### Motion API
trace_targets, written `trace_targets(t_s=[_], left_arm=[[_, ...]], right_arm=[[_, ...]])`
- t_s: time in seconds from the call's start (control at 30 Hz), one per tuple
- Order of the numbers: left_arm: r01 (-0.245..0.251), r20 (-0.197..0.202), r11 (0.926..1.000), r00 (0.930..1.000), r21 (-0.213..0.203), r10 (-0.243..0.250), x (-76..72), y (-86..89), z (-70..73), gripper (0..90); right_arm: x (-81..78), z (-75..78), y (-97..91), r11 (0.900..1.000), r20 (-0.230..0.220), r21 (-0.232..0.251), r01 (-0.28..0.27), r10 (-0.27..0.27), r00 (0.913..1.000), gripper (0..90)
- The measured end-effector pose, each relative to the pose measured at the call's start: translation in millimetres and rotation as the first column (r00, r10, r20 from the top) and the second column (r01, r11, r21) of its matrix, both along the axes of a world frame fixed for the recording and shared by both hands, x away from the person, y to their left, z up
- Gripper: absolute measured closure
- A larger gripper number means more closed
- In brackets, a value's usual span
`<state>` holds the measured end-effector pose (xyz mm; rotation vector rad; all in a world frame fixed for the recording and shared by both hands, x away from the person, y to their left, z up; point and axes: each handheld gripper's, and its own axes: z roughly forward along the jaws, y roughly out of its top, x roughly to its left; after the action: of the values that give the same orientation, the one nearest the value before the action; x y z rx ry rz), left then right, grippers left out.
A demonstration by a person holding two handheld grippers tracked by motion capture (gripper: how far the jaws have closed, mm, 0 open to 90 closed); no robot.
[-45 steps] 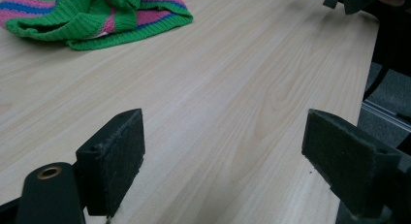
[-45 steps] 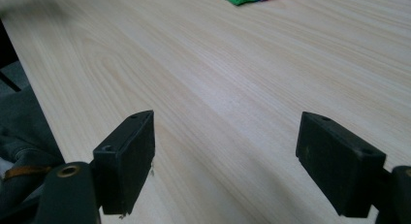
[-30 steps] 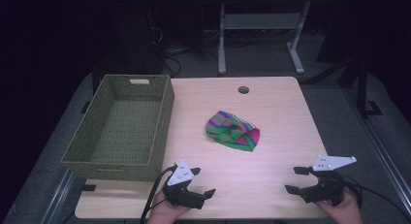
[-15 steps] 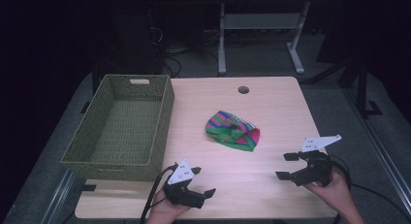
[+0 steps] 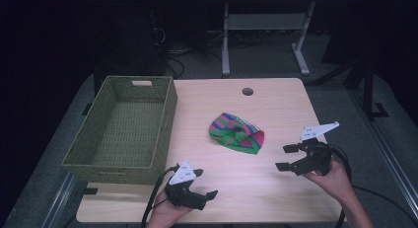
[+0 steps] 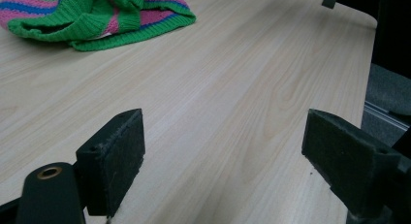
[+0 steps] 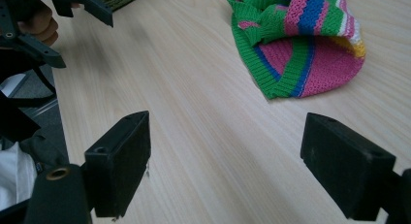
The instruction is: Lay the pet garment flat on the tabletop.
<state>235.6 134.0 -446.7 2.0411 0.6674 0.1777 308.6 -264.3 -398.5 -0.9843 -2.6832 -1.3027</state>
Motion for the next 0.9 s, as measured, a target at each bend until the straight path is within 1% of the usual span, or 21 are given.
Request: trace_targets(t_s=[0.1, 0.17, 0.2, 0.23, 0.27, 0.43, 0.47, 0.6, 0.67, 0.7, 0.73, 0.8, 0.9], left_arm=[[0.007, 0.003, 1.0000, 1.0000, -0.002, -0.007, -1.0, -1.3, 0.5, 15.2], [0.011, 0.003, 0.9999, 0.9999, 0.001, -0.011, -1.1, -2.4, 0.3, 15.2], [0.011, 0.003, 0.9999, 0.9999, 0.001, -0.011, -1.1, -2.4, 0.3, 15.2], [0.015, 0.006, 0.9999, 0.9999, 0.002, -0.015, -0.7, -3.8, 0.4, 15.2], [0.015, 0.005, 0.9999, 0.9999, 0.003, -0.015, -0.5, -4.3, 0.5, 15.2], [0.019, 0.004, 0.9998, 0.9998, 0.009, -0.019, 0.9, -4.0, -0.4, 15.2], [0.013, 0.001, 0.9999, 0.9999, 0.001, -0.013, 0.8, -4.2, -0.7, 15.2], [0.011, 0.012, 0.9999, 0.9999, 0.010, -0.011, 0.5, -3.4, 0.2, 15.2], [0.011, 0.014, 0.9999, 0.9998, 0.008, -0.011, 0.6, -3.2, 0.3, 15.2], [0.011, 0.014, 0.9999, 0.9998, 0.008, -0.011, 0.6, -3.2, 0.3, 15.2], [0.010, 0.014, 0.9999, 0.9999, 0.007, -0.010, 0.8, -3.1, 0.5, 15.2], [0.011, 0.011, 0.9999, 0.9999, 0.003, -0.011, 1.7, -3.4, 0.2, 15.2], [0.012, 0.012, 0.9999, 0.9999, 0.003, -0.012, 1.9, -3.5, 0.5, 15.2]], right_arm=[[5.5, 1.1, 4.2, 0.9999, -0.005, -0.001, -0.010, 0.010, 0.9999, 17.9], [9.9, 2.5, 8.3, 0.9997, -0.006, -0.019, -0.013, 0.013, 0.9999, 18.1], [9.9, 2.5, 8.3, 0.9997, -0.006, -0.019, -0.013, 0.013, 0.9999, 18.1], [15.1, 4.6, 11.1, 0.9995, -0.010, -0.023, -0.021, 0.021, 0.9997, 18.1], [17.0, 5.8, 11.7, 0.9994, -0.011, -0.024, -0.024, 0.023, 0.9997, 18.1], [29.6, 15.6, 17.6, 0.9989, -0.014, -0.019, -0.042, 0.042, 0.9990, 18.2], [31.4, 16.8, 18.6, 0.9988, -0.013, -0.018, -0.045, 0.044, 0.9989, 18.1], [40.6, 20.8, 24.6, 0.9982, -0.016, -0.018, -0.057, 0.056, 0.9983, 18.1], [44.6, 22.7, 28.1, 0.9978, -0.022, -0.031, -0.059, 0.059, 0.9980, 18.1], [44.6, 22.7, 28.1, 0.9978, -0.022, -0.031, -0.059, 0.059, 0.9980, 18.1], [49.4, 24.8, 32.1, 0.9973, -0.023, -0.034, -0.065, 0.064, 0.9977, 18.2], [51.9, 26.1, 34.5, 0.9970, -0.022, -0.036, -0.069, 0.068, 0.9974, 18.2], [58.0, 28.1, 39.5, 0.9959, -0.026, -0.055, -0.072, 0.071, 0.9972, 18.3]])
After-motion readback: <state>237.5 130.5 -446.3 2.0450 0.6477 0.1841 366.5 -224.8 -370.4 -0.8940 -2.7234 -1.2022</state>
